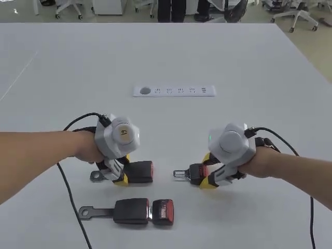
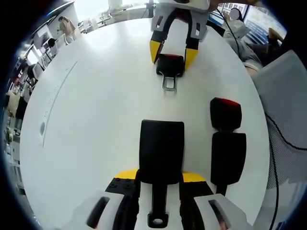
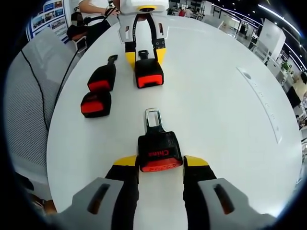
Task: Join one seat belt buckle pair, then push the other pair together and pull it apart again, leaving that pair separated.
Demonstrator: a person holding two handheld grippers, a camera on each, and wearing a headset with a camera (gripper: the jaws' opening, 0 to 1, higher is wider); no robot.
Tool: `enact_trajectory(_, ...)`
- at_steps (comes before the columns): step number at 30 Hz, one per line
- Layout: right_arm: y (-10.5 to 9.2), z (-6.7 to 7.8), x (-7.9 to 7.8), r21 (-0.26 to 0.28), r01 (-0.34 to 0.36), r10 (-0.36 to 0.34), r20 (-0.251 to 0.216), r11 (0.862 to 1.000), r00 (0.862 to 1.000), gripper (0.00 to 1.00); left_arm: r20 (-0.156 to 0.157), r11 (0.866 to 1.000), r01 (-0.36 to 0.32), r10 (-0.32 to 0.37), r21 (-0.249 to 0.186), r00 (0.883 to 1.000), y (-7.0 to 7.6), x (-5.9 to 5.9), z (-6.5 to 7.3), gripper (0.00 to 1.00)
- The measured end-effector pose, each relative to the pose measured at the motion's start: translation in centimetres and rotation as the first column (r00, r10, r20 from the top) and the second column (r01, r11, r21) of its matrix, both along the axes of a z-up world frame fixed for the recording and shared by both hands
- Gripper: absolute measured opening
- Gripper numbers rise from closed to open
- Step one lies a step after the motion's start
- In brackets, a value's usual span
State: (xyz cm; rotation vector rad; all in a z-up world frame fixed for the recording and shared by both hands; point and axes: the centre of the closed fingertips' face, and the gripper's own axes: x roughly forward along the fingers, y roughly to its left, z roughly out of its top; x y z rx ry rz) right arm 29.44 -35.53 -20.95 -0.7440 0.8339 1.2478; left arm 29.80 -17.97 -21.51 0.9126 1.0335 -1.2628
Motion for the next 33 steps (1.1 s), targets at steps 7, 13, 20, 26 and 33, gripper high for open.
enact_trajectory(7, 0.1, 0.3, 0.3, -0.031, 0.004, -0.003, 0.044, 1.000, 0.999, 0.47, 0.020, 1.000, -0.009, 0.009, 0.025, 1.000, -0.3, 0.0, 0.5, 0.36)
enact_trajectory(13, -0.4, 0.3, -0.1, -0.061, -0.015, 0.018, 0.062, 0.998, 0.998, 0.56, 0.045, 0.998, -0.010, 0.007, 0.069, 0.999, 0.7, 0.0, 0.6, 0.48)
enact_trajectory(20, -1.9, 0.6, -0.2, -0.085, -0.017, 0.024, 0.084, 0.996, 0.996, 0.63, 0.086, 0.997, -0.078, 0.077, 0.015, 0.993, 1.7, 0.7, 1.7, 0.50)
enact_trajectory(26, -3.0, 1.6, -0.5, -0.084, 0.002, 0.007, 0.115, 0.997, 0.993, 0.67, 0.072, 0.985, -0.154, 0.159, -0.073, 0.985, 2.3, -0.7, 2.6, 0.53)
enact_trajectory(33, -4.3, 2.3, -1.3, -0.064, 0.031, -0.022, 0.126, 0.997, 0.992, 0.76, 0.067, 0.970, -0.211, 0.220, -0.120, 0.973, 4.4, -2.2, 2.9, 0.58)
